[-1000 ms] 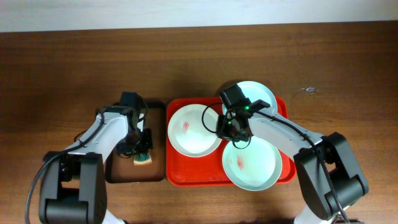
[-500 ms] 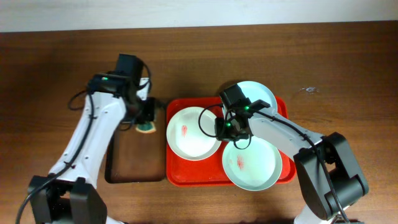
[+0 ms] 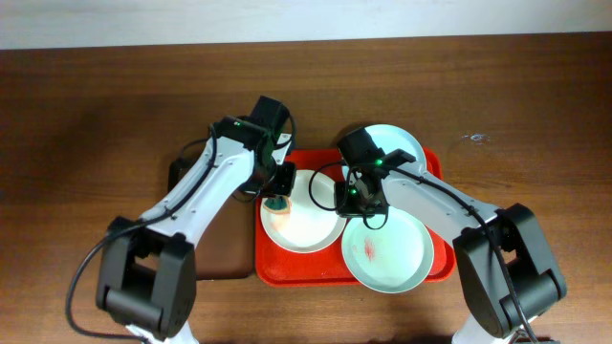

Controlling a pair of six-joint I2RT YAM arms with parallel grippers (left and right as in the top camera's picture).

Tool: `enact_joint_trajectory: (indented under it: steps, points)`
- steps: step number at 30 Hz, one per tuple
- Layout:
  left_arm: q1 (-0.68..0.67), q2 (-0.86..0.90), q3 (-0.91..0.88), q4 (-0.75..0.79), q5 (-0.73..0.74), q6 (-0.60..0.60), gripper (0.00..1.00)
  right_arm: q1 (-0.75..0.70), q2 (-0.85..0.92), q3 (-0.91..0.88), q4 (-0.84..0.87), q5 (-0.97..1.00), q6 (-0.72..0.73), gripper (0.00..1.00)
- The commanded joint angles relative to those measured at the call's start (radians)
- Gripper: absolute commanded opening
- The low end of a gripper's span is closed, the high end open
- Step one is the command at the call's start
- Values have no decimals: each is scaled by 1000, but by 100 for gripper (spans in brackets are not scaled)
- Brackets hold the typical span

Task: Clean dirty plates on tray and stack at the side
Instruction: 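Carry the sponge with left gripper onto the white plate, then scrub the white plate with the sponge in left gripper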

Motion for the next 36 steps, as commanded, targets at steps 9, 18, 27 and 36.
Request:
enact_joint_trajectory:
  steps: [9,18,27,36]
  points:
    - [-44,45,13,37,2,-40,0,8,9,13,4,27,0,17]
    - [-52,45,-26,70,-46,-78,0,8,9,-8,32,27,16,19]
    - [-51,58,-39,100,-50,-78,0,8,9,-27,64,27,19,4]
    - [-23,232,-34,150,301,3,0,8,9,-27,64,27,19,4]
